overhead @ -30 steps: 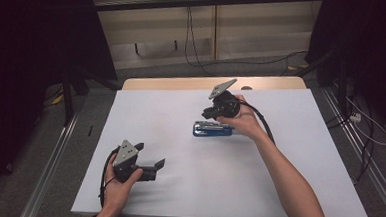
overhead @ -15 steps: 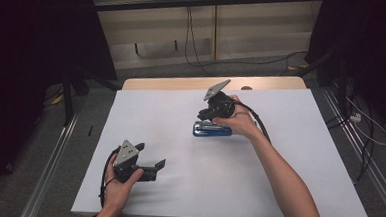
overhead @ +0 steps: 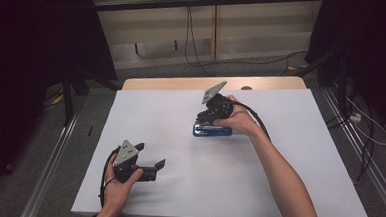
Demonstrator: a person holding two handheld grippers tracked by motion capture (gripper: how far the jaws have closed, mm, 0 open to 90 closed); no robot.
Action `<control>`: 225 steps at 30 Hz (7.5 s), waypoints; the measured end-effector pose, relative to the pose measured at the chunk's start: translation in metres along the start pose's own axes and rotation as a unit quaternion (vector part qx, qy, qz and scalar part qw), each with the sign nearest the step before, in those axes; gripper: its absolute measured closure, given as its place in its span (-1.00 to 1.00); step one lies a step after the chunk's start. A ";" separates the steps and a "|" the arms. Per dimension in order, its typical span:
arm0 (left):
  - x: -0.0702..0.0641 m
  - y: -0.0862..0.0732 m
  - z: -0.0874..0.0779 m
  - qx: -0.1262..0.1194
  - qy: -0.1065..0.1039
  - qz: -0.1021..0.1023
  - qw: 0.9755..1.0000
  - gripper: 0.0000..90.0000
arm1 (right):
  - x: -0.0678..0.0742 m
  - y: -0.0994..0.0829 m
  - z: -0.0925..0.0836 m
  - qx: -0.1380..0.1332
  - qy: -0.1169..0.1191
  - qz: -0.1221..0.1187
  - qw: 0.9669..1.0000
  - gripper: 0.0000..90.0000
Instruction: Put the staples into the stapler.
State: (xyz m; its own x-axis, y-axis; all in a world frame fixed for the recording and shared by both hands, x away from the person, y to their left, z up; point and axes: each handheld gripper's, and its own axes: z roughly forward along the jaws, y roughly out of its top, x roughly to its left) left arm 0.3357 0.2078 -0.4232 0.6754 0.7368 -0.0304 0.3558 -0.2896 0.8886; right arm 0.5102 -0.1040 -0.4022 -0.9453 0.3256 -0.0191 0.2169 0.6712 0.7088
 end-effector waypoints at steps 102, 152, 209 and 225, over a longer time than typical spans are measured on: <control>0.001 0.000 0.000 0.001 0.000 0.005 1.000 -0.89 | -0.009 -0.006 0.013 0.020 0.041 -0.024 0.999 0.67; 0.002 0.000 0.001 0.004 0.008 0.006 1.000 -0.89 | 0.001 -0.028 -0.016 -0.066 -0.084 0.151 0.983 -0.82; 0.006 -0.002 0.000 0.000 0.021 -0.011 1.000 -0.88 | 0.074 -0.129 -0.096 -0.143 -0.294 0.262 0.908 -0.94; 0.003 0.001 -0.003 -0.013 0.024 0.000 1.000 -0.88 | 0.093 -0.149 -0.111 -0.140 -0.305 0.273 0.902 -0.95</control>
State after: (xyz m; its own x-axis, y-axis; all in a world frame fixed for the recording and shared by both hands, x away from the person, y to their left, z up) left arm 0.3363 0.2117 -0.4206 0.6435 0.7654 -0.0087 0.3388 -0.2746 0.8999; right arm 0.3631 -0.2478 -0.4310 -0.3878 0.9195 0.0637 0.4589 0.1327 0.8785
